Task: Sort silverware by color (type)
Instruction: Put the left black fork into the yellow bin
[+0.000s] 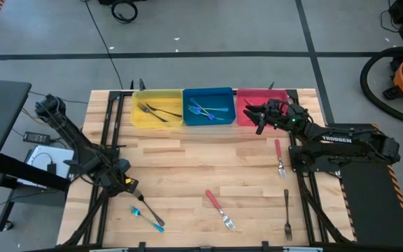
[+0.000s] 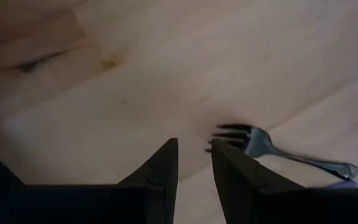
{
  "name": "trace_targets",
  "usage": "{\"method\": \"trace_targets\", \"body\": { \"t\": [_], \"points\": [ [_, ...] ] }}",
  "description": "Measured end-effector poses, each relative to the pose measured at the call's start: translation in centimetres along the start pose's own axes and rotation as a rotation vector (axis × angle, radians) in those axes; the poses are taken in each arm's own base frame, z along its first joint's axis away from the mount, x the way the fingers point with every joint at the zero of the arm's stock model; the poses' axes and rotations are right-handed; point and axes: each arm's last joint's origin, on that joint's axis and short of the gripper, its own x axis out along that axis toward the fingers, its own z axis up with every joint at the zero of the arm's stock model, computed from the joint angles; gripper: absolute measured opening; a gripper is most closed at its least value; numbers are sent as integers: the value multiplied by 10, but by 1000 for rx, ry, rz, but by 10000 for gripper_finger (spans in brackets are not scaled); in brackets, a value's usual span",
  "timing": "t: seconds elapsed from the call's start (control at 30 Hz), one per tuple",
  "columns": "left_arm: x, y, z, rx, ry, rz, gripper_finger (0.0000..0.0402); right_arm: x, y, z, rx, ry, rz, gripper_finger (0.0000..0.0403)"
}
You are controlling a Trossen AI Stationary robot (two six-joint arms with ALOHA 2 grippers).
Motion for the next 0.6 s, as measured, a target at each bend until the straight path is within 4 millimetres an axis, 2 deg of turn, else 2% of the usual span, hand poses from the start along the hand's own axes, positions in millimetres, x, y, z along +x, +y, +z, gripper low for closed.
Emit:
{"method": "trace_targets", "body": {
  "t": [0.2,0.43,0.6],
  "points": [
    [1,-4,-4,-8,29,-61,98,0,0,0,0,0,0,149],
    [14,8,0,-25,18,-35,98,0,0,0,0,1,0,149],
    [21,9,0,-23,36,-103,98,0,0,0,0,2,1,149]
  ]
}}
